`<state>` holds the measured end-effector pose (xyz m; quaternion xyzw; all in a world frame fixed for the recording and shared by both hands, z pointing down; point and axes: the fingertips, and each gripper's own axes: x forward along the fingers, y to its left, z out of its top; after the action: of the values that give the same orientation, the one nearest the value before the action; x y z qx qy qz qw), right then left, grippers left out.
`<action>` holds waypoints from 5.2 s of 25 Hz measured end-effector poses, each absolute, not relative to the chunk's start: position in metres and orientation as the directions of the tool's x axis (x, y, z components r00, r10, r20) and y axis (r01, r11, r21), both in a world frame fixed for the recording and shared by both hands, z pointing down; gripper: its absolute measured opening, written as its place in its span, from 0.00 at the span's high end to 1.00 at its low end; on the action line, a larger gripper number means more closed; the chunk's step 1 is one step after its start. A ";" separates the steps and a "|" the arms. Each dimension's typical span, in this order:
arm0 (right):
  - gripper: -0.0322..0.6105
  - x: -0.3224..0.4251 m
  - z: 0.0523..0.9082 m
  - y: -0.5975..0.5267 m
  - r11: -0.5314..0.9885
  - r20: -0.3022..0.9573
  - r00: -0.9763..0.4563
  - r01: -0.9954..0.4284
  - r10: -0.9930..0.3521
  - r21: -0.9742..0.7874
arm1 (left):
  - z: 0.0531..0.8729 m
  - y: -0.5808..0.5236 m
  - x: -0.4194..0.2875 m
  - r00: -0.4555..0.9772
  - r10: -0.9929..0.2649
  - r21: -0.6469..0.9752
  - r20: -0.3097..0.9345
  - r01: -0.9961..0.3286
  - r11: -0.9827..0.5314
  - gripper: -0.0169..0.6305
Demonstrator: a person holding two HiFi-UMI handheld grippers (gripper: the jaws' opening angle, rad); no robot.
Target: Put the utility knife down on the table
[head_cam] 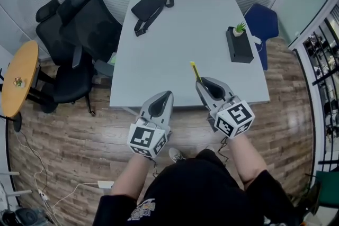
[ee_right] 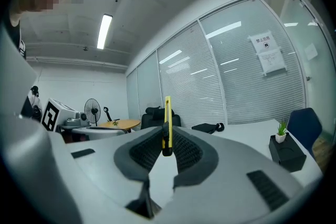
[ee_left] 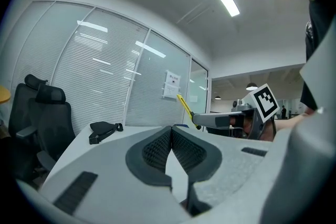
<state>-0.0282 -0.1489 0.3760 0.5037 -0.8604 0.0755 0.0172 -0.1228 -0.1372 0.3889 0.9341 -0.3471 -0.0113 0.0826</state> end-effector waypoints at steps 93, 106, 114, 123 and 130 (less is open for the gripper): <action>0.86 0.032 0.688 -0.373 0.651 0.642 -0.604 -0.730 -0.472 -0.208 | 0.536 -0.286 -0.023 0.613 -0.717 0.278 0.333 -0.790 -0.546 0.96; 0.86 0.029 0.730 -0.361 0.656 0.754 -0.534 -0.732 -0.384 -0.184 | 0.542 -0.274 -0.033 0.587 -0.726 0.284 0.358 -0.809 -0.514 0.97; 0.86 0.028 0.733 -0.361 0.657 0.766 -0.508 -0.739 -0.394 -0.152 | 0.544 -0.264 -0.041 0.578 -0.728 0.289 0.369 -0.815 -0.501 0.96; 0.80 0.027 0.729 -0.359 0.655 0.759 -0.508 -0.742 -0.408 -0.144 | 0.538 -0.253 -0.047 0.582 -0.729 0.286 0.362 -0.813 -0.507 0.97; 0.80 0.026 0.707 -0.357 0.643 0.734 -0.505 -0.756 -0.455 -0.121 | 0.529 -0.242 -0.052 0.590 -0.729 0.277 0.347 -0.807 -0.522 0.97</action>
<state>0.0257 -0.3566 0.7065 0.3607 -0.8391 0.2195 0.3429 -0.0521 -0.2418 0.5290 0.8671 -0.4428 0.0942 0.2077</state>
